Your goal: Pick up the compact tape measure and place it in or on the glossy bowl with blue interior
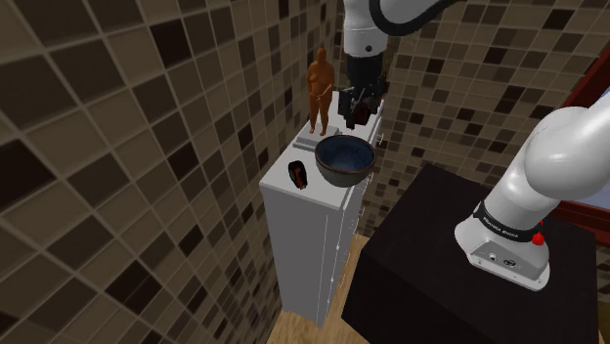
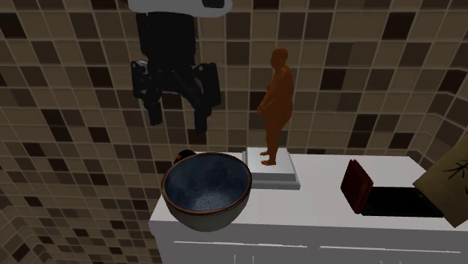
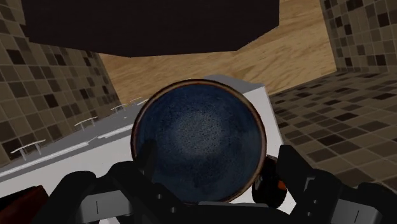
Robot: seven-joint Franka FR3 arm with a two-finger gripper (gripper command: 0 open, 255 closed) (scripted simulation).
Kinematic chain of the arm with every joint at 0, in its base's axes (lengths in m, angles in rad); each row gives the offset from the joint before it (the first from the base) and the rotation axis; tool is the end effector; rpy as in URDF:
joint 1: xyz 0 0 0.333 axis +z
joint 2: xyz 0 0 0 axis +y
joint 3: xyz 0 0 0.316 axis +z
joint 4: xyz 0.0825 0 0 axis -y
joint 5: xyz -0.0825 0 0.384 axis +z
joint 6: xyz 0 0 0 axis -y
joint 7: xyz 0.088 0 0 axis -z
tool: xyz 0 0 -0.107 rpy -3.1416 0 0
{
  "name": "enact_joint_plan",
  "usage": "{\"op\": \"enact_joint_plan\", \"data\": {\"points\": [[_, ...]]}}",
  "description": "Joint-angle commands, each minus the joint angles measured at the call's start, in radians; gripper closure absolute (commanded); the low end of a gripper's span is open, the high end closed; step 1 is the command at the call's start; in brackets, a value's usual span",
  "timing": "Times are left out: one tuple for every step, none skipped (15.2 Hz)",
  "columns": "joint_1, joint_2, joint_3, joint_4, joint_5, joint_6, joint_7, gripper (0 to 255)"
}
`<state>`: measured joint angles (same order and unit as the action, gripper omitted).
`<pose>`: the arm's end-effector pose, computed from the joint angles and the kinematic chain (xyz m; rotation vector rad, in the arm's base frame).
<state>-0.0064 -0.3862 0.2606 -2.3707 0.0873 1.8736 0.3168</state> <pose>0.4034 0.1161 0.4560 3.0835 -0.1823 -0.1734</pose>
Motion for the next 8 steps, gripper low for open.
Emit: {"op": "enact_joint_plan", "data": {"points": [[0.001, 0.069, 0.032, 0.020, -0.010, 0.053, 0.052, 0], [0.000, 0.106, 0.046, 0.034, -0.020, 0.077, 0.076, 0], [-0.001, 0.145, 0.059, 0.049, -0.032, 0.100, 0.100, 0], [-0.002, 0.184, 0.071, 0.065, -0.046, 0.122, 0.126, 0], [-0.003, 0.224, 0.082, 0.083, -0.062, 0.143, 0.152, 0], [-0.003, 0.264, 0.092, 0.103, -0.080, 0.162, 0.179, 0], [-0.003, 0.305, 0.101, 0.124, -0.099, 0.180, 0.206, 0], [-0.001, 0.346, 0.108, 0.147, -0.120, 0.195, 0.233, 0]]}}
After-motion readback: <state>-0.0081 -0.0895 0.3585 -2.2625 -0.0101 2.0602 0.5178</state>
